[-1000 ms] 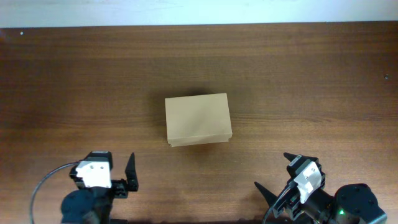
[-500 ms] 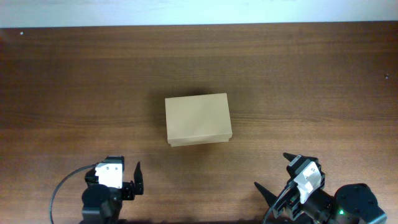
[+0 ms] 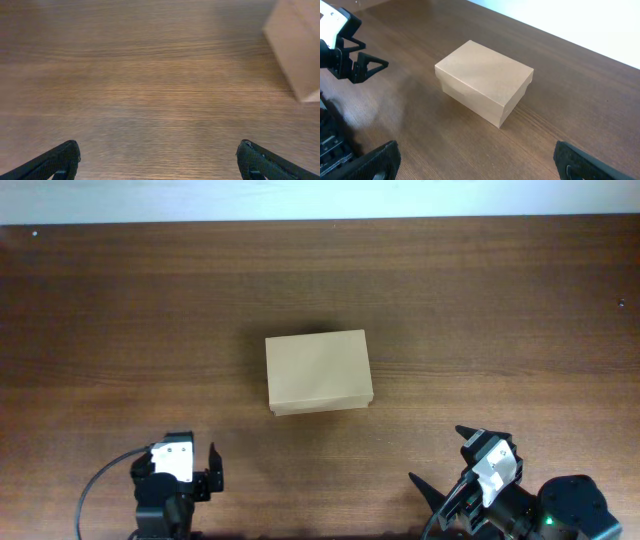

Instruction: Pack container

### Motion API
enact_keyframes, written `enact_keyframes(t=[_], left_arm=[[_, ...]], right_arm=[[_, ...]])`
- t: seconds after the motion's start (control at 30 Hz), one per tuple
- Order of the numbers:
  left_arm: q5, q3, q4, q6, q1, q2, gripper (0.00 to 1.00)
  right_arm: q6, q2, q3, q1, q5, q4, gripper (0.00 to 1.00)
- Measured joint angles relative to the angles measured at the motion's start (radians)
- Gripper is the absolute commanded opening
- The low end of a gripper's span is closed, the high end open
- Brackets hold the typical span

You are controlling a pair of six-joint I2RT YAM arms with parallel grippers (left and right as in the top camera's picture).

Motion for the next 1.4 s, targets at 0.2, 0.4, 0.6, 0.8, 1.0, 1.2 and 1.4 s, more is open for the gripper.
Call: enact_keyframes(t=[0.2, 0.4, 0.6, 0.8, 1.0, 1.2, 1.4], left_arm=[[-0.029, 0.0, -0.004, 0.0, 0.013, -0.001, 1.0], [-0.033, 0.0, -0.004, 0.0, 0.013, -0.001, 1.0], [-0.033, 0.0, -0.004, 0.0, 0.013, -0.001, 1.0], [-0.033, 0.0, -0.004, 0.0, 0.013, -0.001, 1.0], [-0.033, 0.0, -0.004, 0.0, 0.013, -0.001, 1.0], [-0.034, 0.0, -0.006, 0.0, 0.013, -0.001, 1.0], [-0.036, -0.001, -0.006, 0.0, 0.013, -0.001, 1.0]], right_arm=[[0.001, 0.0, 0.0, 0.0, 0.0, 0.0, 0.99], [0.001, 0.0, 0.0, 0.0, 0.0, 0.0, 0.99], [0.001, 0.0, 0.0, 0.0, 0.0, 0.0, 0.99], [0.001, 0.0, 0.0, -0.003, 0.003, -0.019, 0.99], [0.0, -0.003, -0.029, -0.104, 0.032, -0.013, 0.99], [0.0, -0.087, -0.215, -0.214, 0.076, 0.039, 0.99], [0.0, -0.21, -0.376, -0.309, 0.075, 0.056, 0.99]])
